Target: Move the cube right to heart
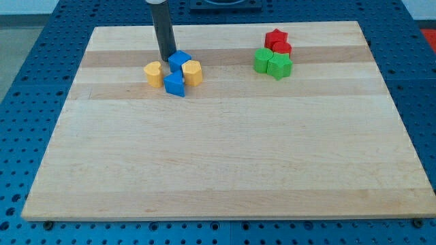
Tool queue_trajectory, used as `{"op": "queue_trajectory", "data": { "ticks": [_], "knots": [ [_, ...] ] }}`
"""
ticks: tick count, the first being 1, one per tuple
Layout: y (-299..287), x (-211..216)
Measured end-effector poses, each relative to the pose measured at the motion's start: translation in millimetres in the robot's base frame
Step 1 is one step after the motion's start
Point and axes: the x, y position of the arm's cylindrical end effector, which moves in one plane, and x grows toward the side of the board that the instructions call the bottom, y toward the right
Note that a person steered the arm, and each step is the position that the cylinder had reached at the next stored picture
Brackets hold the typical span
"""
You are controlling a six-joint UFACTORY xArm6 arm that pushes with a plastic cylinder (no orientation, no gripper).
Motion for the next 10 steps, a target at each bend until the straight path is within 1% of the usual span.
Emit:
{"op": "queue_trajectory", "data": {
  "ticks": [1,2,3,7,9,10],
  "knots": [
    [25.9,-43.7],
    [68.1,-43.8],
    [71.3,-33.4],
    [23.0,-0.5],
    [5.6,15.2],
    [5.4,16.5]
  ]
}}
